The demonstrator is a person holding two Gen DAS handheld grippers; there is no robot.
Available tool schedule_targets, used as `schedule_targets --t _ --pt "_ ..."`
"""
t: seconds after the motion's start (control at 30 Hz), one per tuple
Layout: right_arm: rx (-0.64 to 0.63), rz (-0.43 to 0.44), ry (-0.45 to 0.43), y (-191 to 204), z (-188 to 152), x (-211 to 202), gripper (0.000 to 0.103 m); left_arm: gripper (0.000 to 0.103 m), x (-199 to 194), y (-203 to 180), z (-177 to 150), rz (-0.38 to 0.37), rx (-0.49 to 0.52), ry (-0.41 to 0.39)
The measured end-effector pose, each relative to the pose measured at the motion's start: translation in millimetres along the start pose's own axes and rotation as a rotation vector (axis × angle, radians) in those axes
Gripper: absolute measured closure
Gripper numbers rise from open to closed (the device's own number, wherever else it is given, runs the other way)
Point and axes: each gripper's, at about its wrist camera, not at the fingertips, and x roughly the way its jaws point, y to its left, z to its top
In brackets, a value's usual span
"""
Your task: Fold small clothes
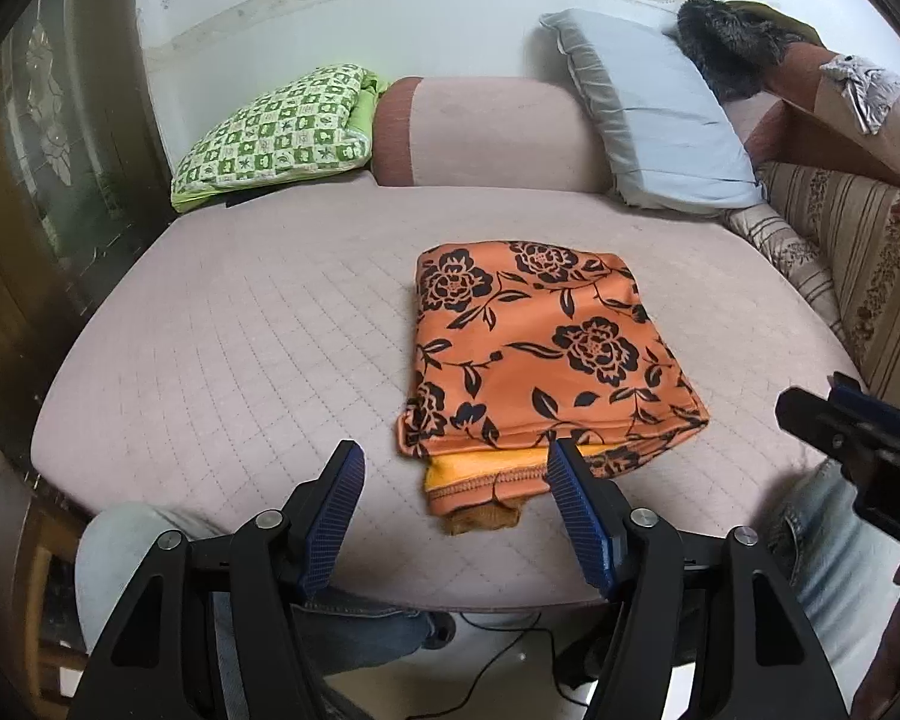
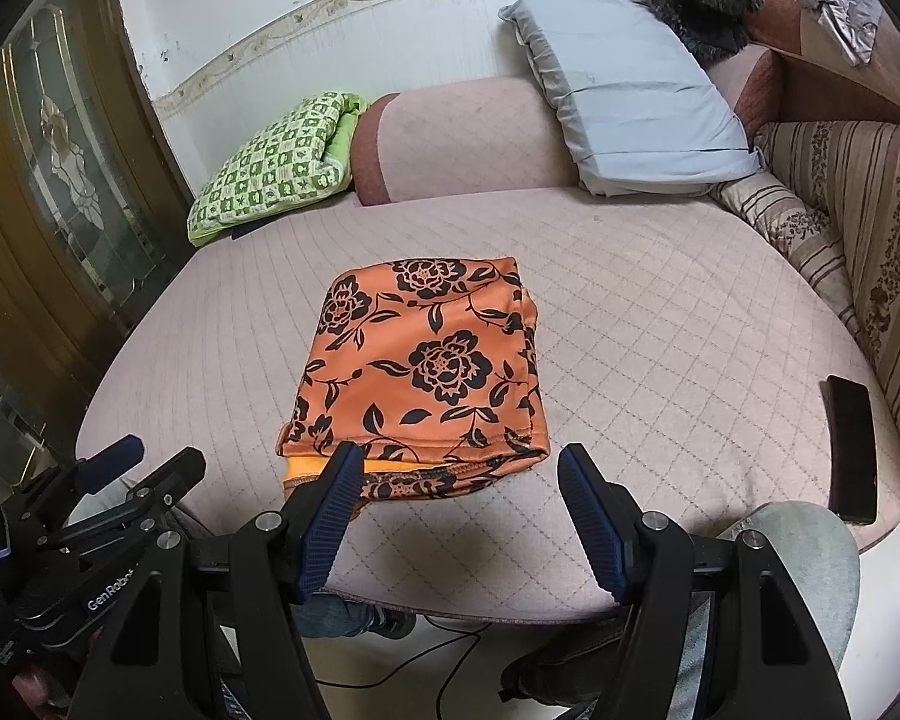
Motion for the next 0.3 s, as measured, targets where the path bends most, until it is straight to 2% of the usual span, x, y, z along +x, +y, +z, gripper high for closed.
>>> schedule_targets --t 0.1,0.23,0.3 --pt "0.004 0.005 0.005 -2 1 5 0.034 0.033 3 0 3 0.078 0.039 -0.043" --pt "0.052 0.067 0.014 -20 12 26 0.034 0.034 18 13 17 0.037 -0.006 -0.04" --pt "0.105 0.09 0.026 -35 20 39 0.034 0.033 25 21 26 0.057 -0.013 -0.058"
